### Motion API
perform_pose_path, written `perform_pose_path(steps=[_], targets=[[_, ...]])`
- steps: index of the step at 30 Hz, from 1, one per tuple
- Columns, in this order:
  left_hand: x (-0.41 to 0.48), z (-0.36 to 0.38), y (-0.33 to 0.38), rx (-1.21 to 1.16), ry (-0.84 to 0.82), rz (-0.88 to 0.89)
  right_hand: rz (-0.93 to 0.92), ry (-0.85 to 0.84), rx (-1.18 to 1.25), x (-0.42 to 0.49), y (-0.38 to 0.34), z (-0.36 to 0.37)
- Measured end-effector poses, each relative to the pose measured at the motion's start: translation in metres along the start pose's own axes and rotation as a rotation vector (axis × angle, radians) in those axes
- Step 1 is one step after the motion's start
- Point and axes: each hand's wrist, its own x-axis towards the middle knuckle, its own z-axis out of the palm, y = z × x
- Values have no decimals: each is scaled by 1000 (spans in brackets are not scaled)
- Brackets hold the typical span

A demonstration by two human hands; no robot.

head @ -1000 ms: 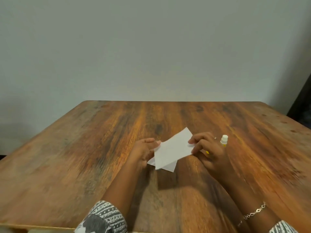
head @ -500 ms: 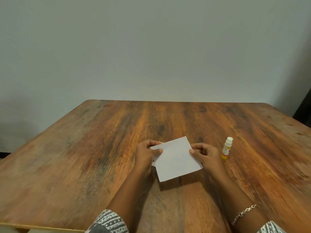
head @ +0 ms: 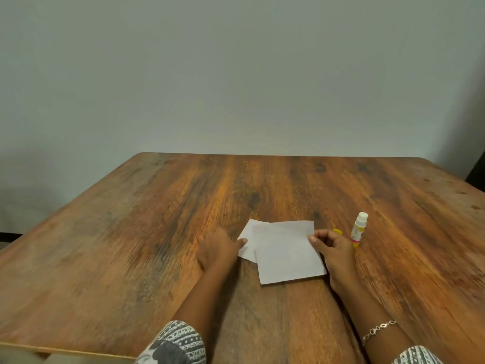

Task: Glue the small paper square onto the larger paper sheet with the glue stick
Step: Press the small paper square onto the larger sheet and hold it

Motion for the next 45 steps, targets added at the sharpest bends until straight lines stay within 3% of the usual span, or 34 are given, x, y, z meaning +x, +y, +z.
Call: perform_pose_path(steps=[3,12,15,21,28,33,45], targets=[[-6,3,7,221,-29,4,-4,2,17,0,4,-2],[0,4,20,209,-120,38,-12,-28,53,0,4,-3],[-1,6,18,39,-54,54,0,-25,68,0,3,-4],[-11,0,15,-658,76,156,34,-31,79,-3,-3,-3],[-7,-3,18,-1075,-52,107,2,-45,119,-6,-31,12],[-13,-15,27,-1180,-98,121,-29,21,132,-3,-37,21],[-20,-27,33,-1131,-194,193,-36,83,25,4,-32,20]])
